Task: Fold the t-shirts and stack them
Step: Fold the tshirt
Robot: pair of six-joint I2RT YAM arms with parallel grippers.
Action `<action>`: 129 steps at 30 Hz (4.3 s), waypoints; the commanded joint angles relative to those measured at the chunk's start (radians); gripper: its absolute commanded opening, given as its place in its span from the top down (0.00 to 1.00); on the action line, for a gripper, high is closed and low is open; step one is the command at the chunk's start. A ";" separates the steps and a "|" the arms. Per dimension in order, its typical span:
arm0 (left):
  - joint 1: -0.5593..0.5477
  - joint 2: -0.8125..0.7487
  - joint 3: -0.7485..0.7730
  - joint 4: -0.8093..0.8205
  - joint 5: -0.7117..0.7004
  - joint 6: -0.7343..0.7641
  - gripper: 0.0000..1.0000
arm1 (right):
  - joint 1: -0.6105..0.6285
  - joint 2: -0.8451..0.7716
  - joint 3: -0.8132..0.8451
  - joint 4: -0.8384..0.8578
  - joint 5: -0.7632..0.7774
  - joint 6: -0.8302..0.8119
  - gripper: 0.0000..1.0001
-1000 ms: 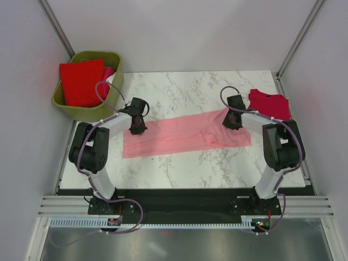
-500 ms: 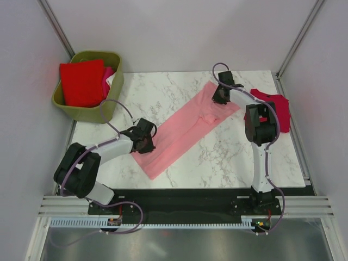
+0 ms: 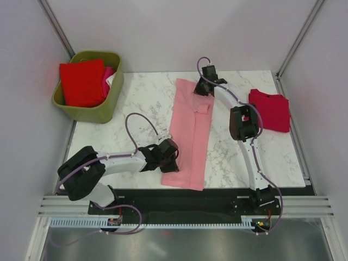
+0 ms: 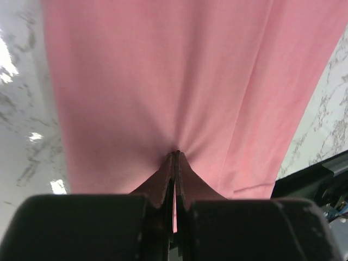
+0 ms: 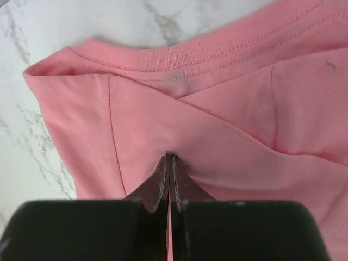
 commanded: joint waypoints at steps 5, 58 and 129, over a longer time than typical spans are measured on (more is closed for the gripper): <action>-0.038 -0.037 0.093 -0.036 0.018 -0.044 0.98 | 0.032 0.118 0.136 -0.078 -0.079 0.017 1.00; 0.253 -0.149 0.029 -0.076 0.037 0.172 0.98 | -0.103 -0.233 -0.586 0.403 -0.424 0.056 0.99; 0.094 -0.290 -0.234 0.056 0.202 0.085 0.57 | 0.199 -1.604 -1.881 0.108 -0.291 0.001 0.53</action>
